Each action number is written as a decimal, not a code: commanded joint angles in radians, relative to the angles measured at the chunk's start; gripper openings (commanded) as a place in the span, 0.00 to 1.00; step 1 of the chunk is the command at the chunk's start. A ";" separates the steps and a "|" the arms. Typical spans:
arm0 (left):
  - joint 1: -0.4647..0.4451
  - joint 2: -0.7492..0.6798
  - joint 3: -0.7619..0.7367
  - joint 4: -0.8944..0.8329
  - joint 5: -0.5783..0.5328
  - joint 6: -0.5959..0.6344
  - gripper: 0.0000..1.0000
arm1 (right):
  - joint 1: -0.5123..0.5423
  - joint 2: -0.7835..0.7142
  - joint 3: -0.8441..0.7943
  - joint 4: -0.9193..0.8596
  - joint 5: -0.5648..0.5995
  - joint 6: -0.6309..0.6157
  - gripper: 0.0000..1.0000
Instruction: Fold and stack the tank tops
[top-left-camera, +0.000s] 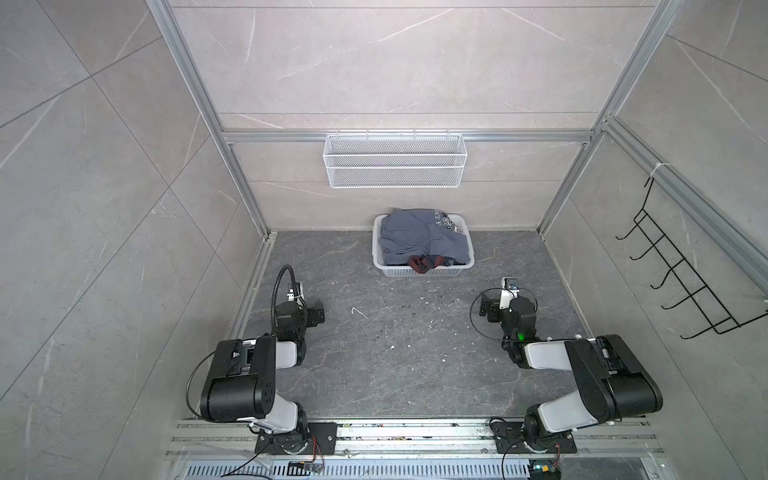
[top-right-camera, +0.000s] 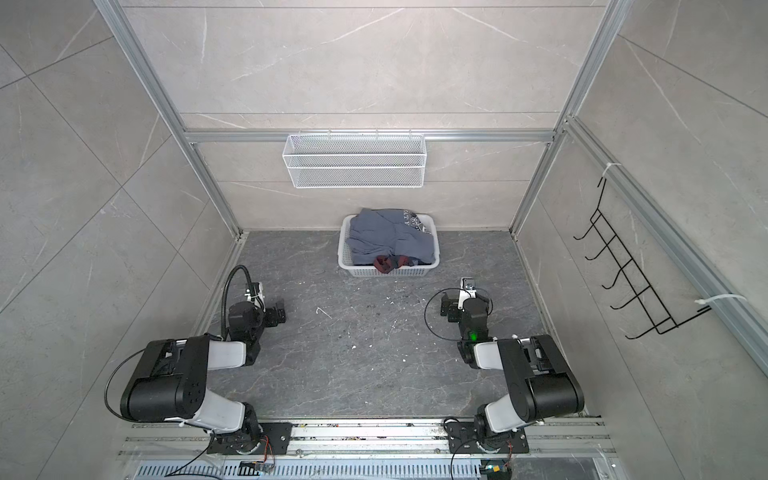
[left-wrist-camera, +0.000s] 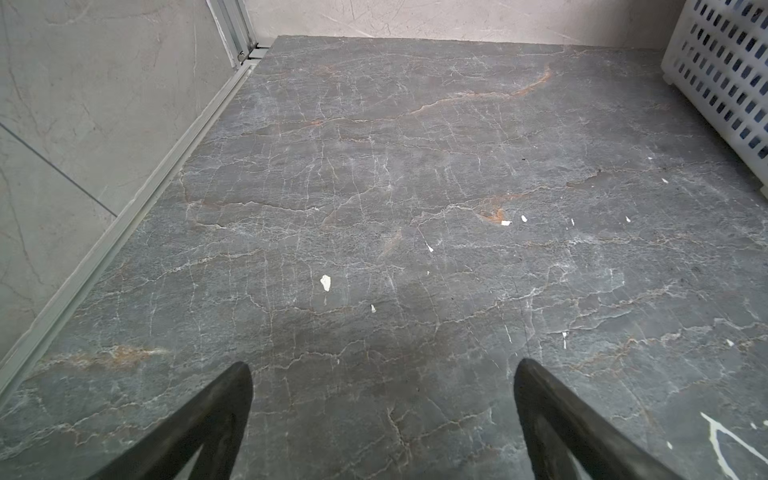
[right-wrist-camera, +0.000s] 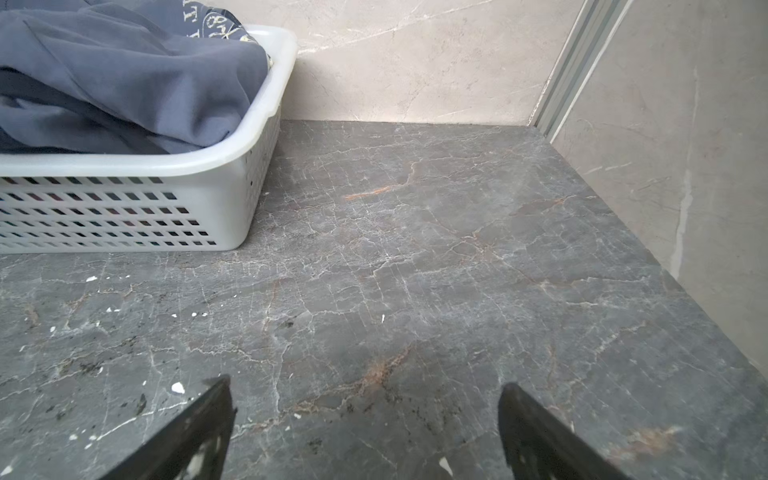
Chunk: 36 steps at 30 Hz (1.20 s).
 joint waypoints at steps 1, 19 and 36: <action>0.005 -0.011 0.022 0.021 0.008 -0.016 1.00 | -0.002 0.006 0.017 -0.005 -0.009 -0.004 0.99; 0.004 -0.011 0.022 0.020 0.007 -0.015 1.00 | -0.003 0.006 0.015 -0.004 -0.010 -0.004 0.99; -0.093 -0.318 0.057 -0.296 -0.164 -0.026 1.00 | 0.024 -0.226 -0.012 -0.146 -0.039 -0.036 0.99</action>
